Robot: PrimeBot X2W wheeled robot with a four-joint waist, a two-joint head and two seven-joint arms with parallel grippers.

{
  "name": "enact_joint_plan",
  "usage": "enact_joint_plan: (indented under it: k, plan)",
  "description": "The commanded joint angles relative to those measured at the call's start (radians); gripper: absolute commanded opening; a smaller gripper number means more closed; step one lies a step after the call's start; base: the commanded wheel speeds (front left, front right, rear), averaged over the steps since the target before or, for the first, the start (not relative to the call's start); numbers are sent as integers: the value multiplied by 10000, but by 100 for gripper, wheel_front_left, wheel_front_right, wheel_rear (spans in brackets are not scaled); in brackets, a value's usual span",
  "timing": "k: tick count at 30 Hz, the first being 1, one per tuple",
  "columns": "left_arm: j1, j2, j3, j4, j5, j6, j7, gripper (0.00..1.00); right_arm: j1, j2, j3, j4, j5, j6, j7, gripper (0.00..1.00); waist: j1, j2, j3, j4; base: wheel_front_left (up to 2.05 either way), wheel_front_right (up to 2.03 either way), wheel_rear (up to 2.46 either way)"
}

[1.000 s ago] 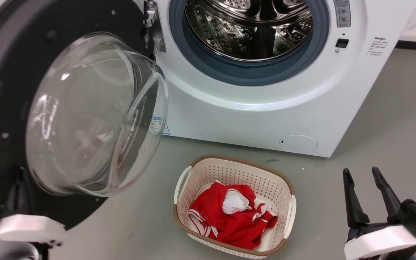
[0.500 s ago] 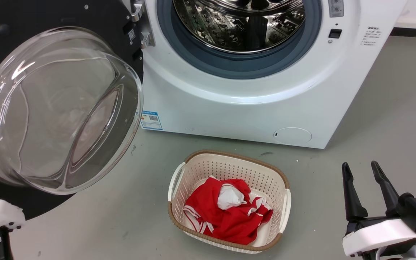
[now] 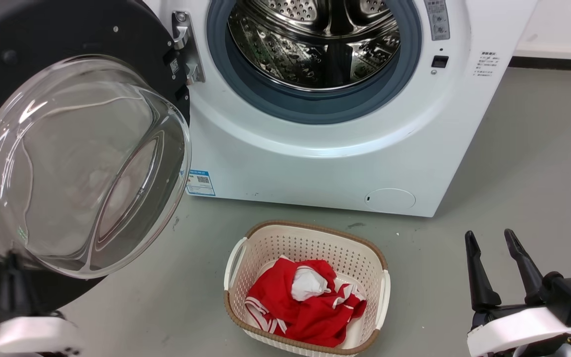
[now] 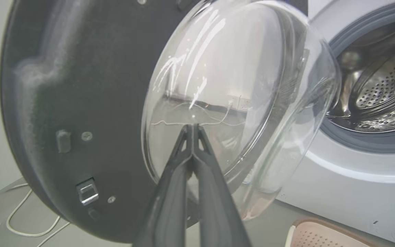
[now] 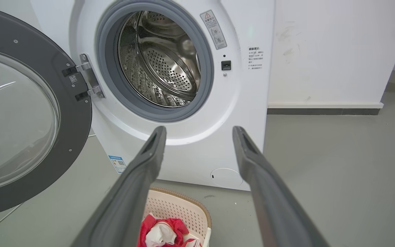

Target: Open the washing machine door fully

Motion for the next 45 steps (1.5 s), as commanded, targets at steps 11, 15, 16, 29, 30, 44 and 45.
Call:
enact_joint_plan:
  k: [11, 15, 16, 29, 30, 44, 45]
  plan:
    - [230, -1256, -2195, -1506, 1203, -337, -69, 0, 68, 18, -15, -234, -223, -7, 167, 100, 0, 0, -337, -567, 0, 0, 0]
    - [-31, -1493, -2731, -1403, 1439, -516, -66, 13, 88, 18, 12, -355, -302, -7, 264, 100, 0, 0, -457, -854, 0, 0, 0]
    - [-121, -1538, -2794, -1384, 1489, -556, -60, 44, 106, 18, 22, -392, -330, -5, 284, 100, 0, 0, -476, -912, 0, 0, 0]
    - [-557, -1881, -2626, -979, 1983, -642, -51, 100, 407, 18, 17, -632, -434, -5, 444, 100, 0, 0, -640, -1361, 0, 0, 0]
    - [-526, -1910, -2571, -981, 2045, -678, -51, 100, 423, 18, 17, -622, -450, -7, 454, 100, 0, 0, -653, -1372, 0, 0, 0]
    - [-370, -2259, -1794, -1148, 2952, -1217, -51, 100, 245, 18, -47, -529, -576, -7, 381, 100, 0, 0, -648, -1362, 0, 0, 0]
    - [-341, -2294, -1757, -1133, 3011, -1270, -51, 100, 248, 18, -48, -525, -608, -7, 371, 100, 0, 0, -652, -1362, 0, 0, 0]
